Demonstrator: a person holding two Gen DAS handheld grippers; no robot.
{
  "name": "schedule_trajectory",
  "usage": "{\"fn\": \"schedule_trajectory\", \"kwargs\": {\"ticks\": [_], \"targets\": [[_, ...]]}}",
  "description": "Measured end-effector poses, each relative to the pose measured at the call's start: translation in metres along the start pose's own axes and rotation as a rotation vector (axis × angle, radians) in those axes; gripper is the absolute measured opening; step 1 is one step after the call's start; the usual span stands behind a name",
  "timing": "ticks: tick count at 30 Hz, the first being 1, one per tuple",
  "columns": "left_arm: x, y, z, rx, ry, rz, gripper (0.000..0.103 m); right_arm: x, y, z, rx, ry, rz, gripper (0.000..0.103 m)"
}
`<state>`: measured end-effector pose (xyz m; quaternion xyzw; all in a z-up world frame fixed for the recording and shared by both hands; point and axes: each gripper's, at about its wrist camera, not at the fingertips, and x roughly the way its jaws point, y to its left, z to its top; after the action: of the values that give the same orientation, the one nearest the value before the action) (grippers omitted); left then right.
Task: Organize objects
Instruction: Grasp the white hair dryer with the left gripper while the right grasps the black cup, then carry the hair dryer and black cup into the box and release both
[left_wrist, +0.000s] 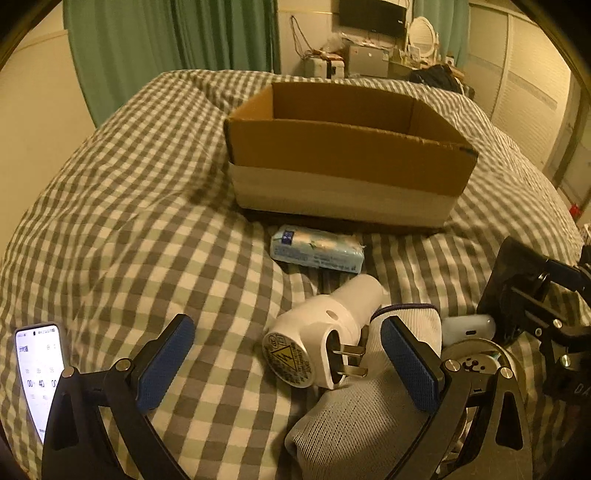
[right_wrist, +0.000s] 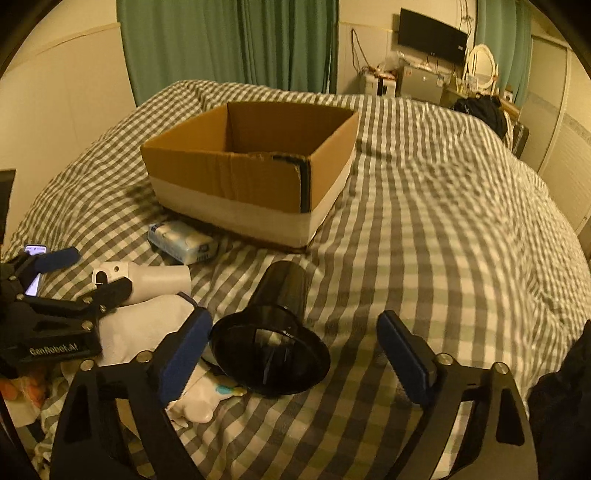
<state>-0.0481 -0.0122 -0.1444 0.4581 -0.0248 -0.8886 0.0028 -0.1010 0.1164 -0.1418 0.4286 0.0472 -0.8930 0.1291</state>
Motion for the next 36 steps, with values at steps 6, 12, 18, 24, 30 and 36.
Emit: {"fn": "schedule_trajectory", "kwargs": {"ticks": [6,12,18,24,30,36], "targets": [[0.003,-0.006,-0.001,0.022,0.006,-0.050,0.095,0.004,0.004,-0.003,-0.018,0.013,0.035,0.062],[0.006,-0.013,-0.002,0.024,0.032,-0.134,0.057,0.001,0.007,-0.003,-0.031,0.002,0.035,0.062],[0.002,-0.009,-0.003,0.003,0.026,-0.142,0.054,-0.006,0.007,0.000,-0.031,-0.025,0.032,0.062],[-0.016,-0.003,0.003,-0.029,-0.017,-0.119,0.054,-0.020,0.009,0.004,-0.050,-0.066,0.026,0.062],[-0.044,0.003,0.021,-0.029,-0.091,-0.105,0.054,-0.044,0.013,0.015,-0.064,-0.133,0.035,0.062],[-0.074,0.011,0.046,-0.040,-0.158,-0.107,0.054,-0.069,0.013,0.033,-0.073,-0.203,0.039,0.062]]}}
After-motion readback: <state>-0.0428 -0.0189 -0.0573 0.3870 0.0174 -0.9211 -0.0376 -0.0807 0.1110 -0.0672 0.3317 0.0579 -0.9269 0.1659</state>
